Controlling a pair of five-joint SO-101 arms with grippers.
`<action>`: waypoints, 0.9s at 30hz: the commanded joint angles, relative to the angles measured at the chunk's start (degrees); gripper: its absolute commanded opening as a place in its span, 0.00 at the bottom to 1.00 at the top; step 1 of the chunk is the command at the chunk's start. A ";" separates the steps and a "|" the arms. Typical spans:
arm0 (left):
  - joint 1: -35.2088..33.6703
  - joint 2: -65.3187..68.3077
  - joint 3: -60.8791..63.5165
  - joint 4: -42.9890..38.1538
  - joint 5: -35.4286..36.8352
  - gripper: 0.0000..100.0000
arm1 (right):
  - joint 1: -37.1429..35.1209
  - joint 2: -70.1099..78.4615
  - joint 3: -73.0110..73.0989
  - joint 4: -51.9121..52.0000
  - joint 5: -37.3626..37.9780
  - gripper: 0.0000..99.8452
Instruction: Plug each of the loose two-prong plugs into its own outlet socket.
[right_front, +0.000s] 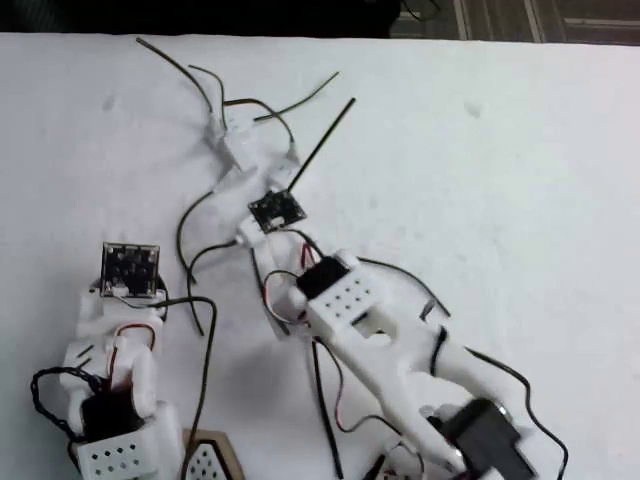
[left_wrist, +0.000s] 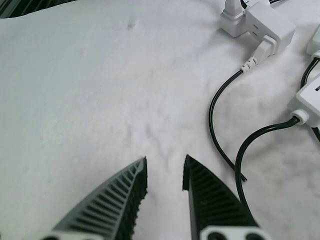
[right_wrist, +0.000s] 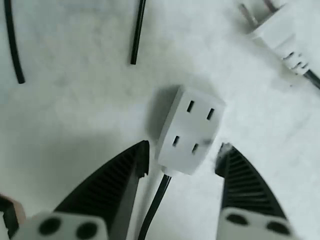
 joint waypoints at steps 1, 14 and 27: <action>-0.31 -0.48 -0.26 -0.79 -0.53 0.14 | 1.19 4.79 -3.52 -2.15 -0.35 0.22; -0.31 -0.48 -0.26 -0.70 -0.53 0.14 | 2.07 15.08 -12.48 -5.58 -12.31 0.02; -0.31 -0.48 -0.26 -0.70 -0.53 0.14 | 7.34 15.34 -12.75 -10.51 -30.33 0.02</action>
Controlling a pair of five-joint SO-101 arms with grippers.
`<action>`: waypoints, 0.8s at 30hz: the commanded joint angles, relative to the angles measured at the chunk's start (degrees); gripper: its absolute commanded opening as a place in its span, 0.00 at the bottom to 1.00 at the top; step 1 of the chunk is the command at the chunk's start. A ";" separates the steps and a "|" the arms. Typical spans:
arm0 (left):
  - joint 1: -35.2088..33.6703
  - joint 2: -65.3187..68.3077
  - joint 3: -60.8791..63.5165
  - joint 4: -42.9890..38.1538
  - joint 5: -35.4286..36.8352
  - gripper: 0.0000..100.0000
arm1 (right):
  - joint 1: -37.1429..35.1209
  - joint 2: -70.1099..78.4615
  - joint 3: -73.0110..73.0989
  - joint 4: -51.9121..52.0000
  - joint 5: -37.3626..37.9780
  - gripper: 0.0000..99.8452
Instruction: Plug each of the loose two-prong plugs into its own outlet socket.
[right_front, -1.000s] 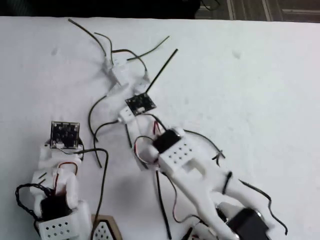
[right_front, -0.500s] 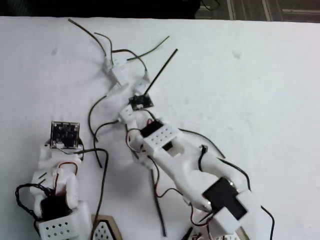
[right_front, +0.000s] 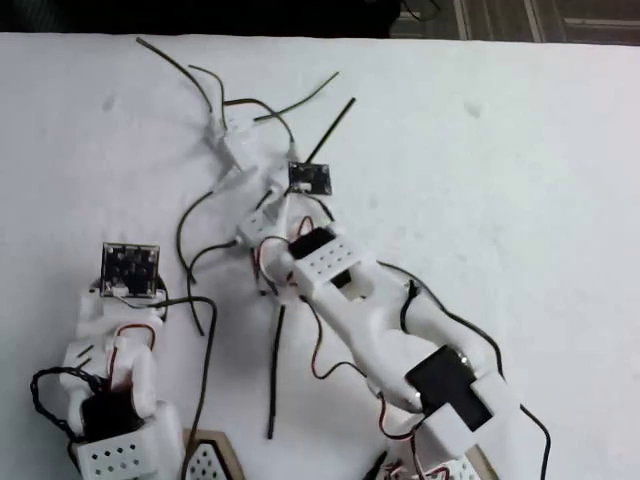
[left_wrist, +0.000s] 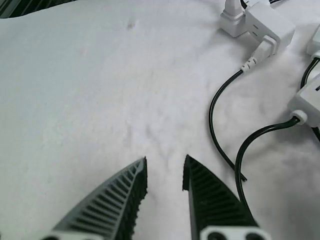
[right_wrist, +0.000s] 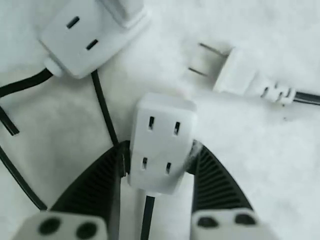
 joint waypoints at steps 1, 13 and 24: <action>-0.31 -0.48 -0.26 -0.70 -0.53 0.14 | 2.33 -0.31 -2.02 -0.57 -8.53 0.02; -0.31 -0.48 -0.26 -0.70 -0.53 0.14 | 2.33 -0.75 -2.11 4.35 -15.38 0.07; -0.31 -0.48 -0.26 -0.70 -0.53 0.14 | -0.48 -3.91 -2.46 8.75 -9.85 0.32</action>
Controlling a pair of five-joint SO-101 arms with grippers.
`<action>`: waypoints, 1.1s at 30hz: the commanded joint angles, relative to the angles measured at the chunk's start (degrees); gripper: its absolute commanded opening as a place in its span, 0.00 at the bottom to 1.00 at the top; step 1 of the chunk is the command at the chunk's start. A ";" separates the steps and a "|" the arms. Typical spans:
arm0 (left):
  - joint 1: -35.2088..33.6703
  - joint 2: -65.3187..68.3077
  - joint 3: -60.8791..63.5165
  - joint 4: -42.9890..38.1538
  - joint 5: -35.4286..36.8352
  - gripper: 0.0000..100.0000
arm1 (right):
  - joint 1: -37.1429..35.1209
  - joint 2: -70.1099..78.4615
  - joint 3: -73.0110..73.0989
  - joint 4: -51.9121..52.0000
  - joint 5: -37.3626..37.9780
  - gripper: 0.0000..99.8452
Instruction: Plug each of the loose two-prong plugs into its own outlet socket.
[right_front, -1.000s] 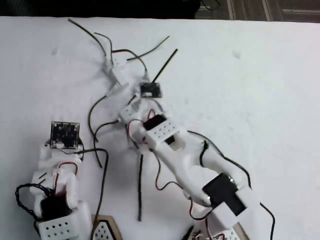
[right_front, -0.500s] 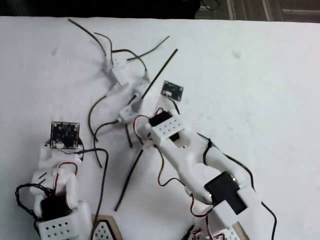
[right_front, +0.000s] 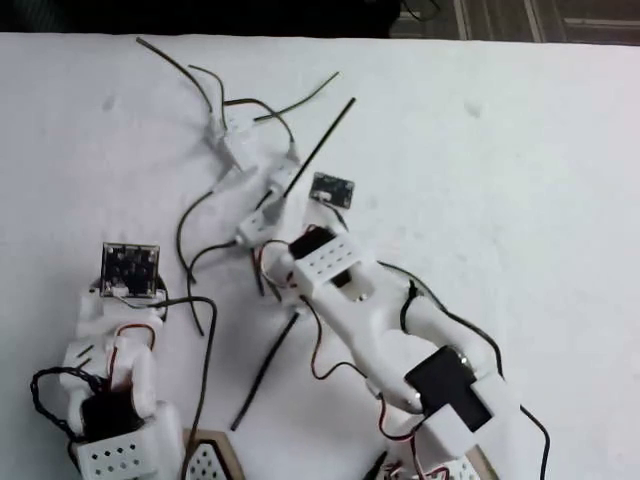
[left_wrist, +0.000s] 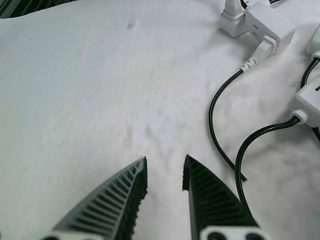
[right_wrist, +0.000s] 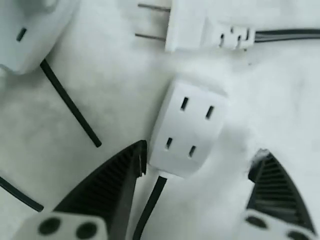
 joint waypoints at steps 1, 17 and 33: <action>-0.31 -0.48 -0.26 -0.70 -0.53 0.14 | 0.22 -5.14 -2.29 0.66 0.62 0.32; -0.31 -0.48 -0.26 -0.70 -0.53 0.14 | 15.52 -13.32 -1.85 0.31 -1.58 0.32; -0.31 -0.48 0.26 -1.05 -0.53 0.14 | 20.18 8.40 -10.20 -8.13 -4.92 0.32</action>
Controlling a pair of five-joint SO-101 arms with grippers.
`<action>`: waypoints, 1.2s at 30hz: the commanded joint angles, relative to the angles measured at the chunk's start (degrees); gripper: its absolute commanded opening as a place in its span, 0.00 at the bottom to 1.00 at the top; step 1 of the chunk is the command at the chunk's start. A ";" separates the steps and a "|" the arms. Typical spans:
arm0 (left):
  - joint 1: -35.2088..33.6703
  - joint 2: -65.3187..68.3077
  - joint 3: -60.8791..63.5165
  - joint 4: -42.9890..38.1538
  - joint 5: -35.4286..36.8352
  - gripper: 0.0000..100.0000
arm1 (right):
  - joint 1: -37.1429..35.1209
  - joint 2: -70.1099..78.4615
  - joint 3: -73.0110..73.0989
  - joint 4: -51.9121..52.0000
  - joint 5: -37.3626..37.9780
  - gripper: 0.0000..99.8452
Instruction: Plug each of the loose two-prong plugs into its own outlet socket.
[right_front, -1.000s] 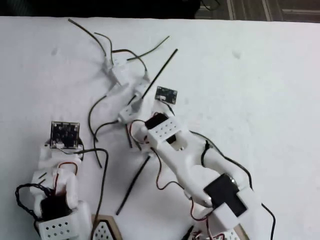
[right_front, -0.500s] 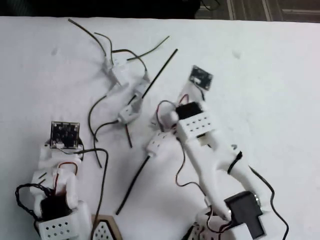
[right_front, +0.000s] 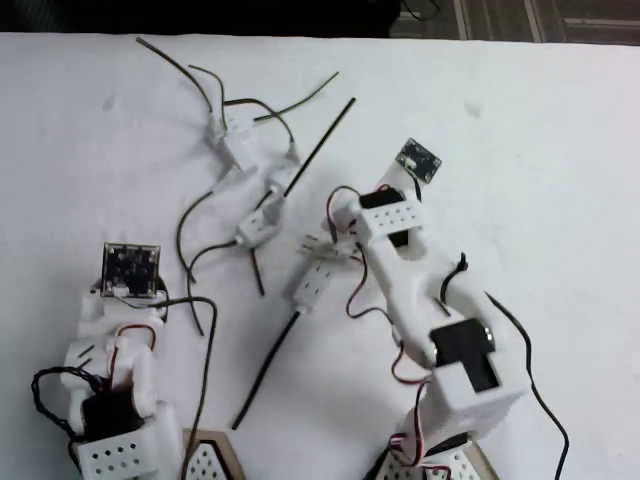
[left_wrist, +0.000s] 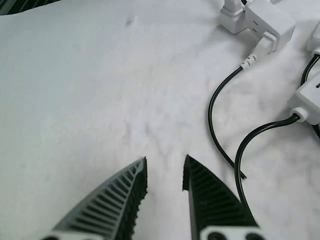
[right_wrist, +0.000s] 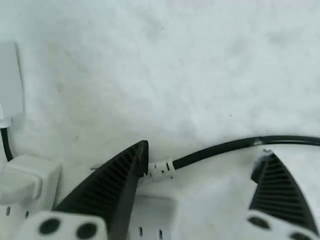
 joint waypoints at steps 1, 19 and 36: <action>-0.31 -0.48 -0.44 -1.05 -0.53 0.14 | 0.75 2.24 -3.34 -0.66 -0.44 0.32; -0.31 -0.48 -0.44 -1.05 -0.53 0.14 | 12.18 0.66 -6.68 0.04 -1.67 0.02; -0.22 -0.48 -0.44 -1.05 -0.53 0.14 | 26.42 -8.48 -7.21 5.14 47.74 0.02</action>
